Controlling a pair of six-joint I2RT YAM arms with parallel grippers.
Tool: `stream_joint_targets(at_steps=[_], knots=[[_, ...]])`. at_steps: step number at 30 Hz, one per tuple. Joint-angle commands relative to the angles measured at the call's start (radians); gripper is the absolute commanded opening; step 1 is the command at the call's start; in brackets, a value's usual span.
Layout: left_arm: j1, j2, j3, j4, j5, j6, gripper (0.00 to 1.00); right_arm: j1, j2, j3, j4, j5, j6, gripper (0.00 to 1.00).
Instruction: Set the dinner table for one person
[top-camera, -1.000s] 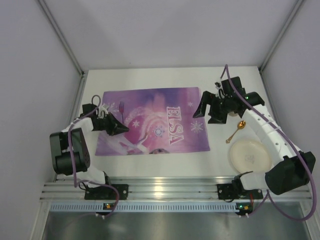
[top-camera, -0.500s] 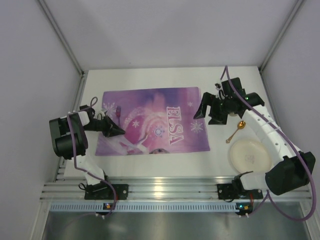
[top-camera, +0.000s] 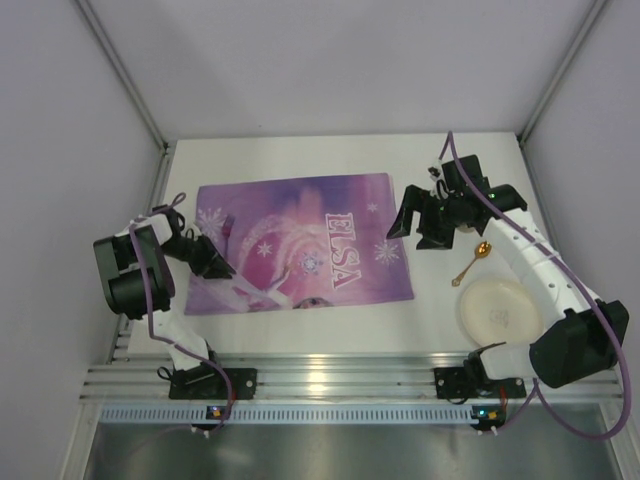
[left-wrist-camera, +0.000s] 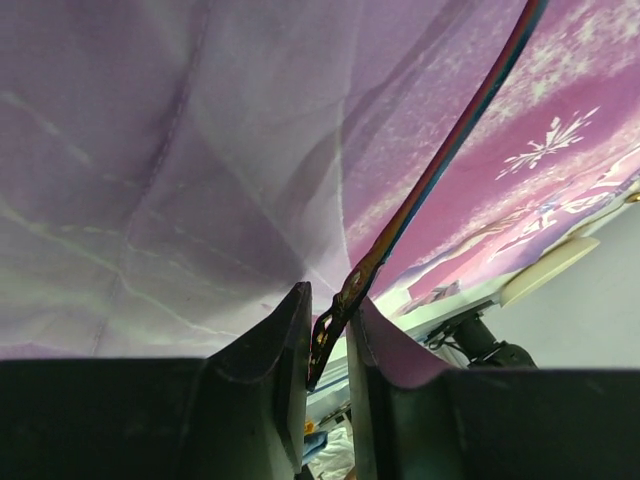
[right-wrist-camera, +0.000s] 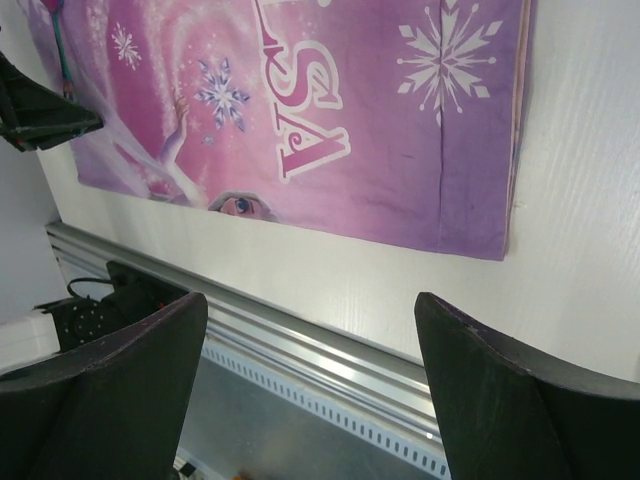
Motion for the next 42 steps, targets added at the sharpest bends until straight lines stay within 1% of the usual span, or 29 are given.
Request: stream_joint_targets(at_steps=[1,7,9,11,12,13,15,22,27,30,33,35,36,38,39,41,42], knots=[[0.009,-0.025,0.015,-0.073,-0.085,-0.002,0.24,-0.005,0.001,0.015,0.014,-0.014,-0.013,0.85],[0.009,-0.044,0.035,-0.098,-0.122,0.001,0.26,-0.005,-0.007,0.003,0.013,-0.014,-0.013,0.85],[0.009,-0.050,0.045,-0.111,-0.152,-0.001,0.35,-0.006,-0.008,0.001,0.014,-0.014,-0.013,0.85],[0.009,-0.059,0.053,-0.124,-0.183,-0.007,0.37,-0.006,-0.010,-0.002,0.014,-0.014,-0.016,0.85],[0.009,-0.062,0.056,-0.125,-0.192,-0.008,0.46,-0.006,-0.011,-0.002,0.014,-0.015,-0.016,0.85],[0.009,-0.073,0.058,-0.130,-0.203,-0.011,0.52,-0.005,-0.011,-0.002,0.014,-0.014,-0.016,0.85],[0.008,-0.082,0.065,-0.144,-0.240,-0.014,0.53,-0.006,-0.011,0.000,0.013,-0.014,-0.016,0.85],[0.006,-0.134,0.108,-0.179,-0.332,-0.011,0.53,-0.006,-0.017,-0.005,0.016,-0.015,-0.016,0.85],[0.005,-0.220,0.139,-0.168,-0.369,-0.013,0.53,-0.012,-0.017,-0.003,0.013,-0.001,-0.029,0.85],[-0.014,-0.269,0.143,-0.151,-0.393,-0.019,0.54,-0.048,-0.011,0.003,0.013,0.002,-0.049,0.85],[-0.072,-0.324,0.136,-0.132,-0.424,-0.034,0.54,-0.097,0.010,0.016,-0.013,0.046,-0.086,0.85],[-0.156,-0.355,0.125,-0.110,-0.462,-0.059,0.54,-0.139,0.036,0.024,-0.033,0.112,-0.099,0.85],[-0.232,-0.384,0.122,-0.105,-0.480,-0.083,0.54,-0.153,0.046,0.021,-0.036,0.137,-0.103,0.85],[-0.323,-0.410,0.113,-0.087,-0.536,-0.118,0.54,-0.193,0.075,0.017,-0.044,0.210,-0.103,0.84],[-0.418,-0.421,0.110,-0.078,-0.547,-0.152,0.54,-0.207,0.087,0.015,-0.044,0.235,-0.103,0.84],[-0.501,-0.463,0.088,-0.064,-0.576,-0.192,0.53,-0.253,0.125,0.007,-0.042,0.285,-0.106,0.83],[-0.567,-0.478,0.079,-0.046,-0.608,-0.229,0.53,-0.268,0.141,0.007,-0.041,0.293,-0.108,0.82]])
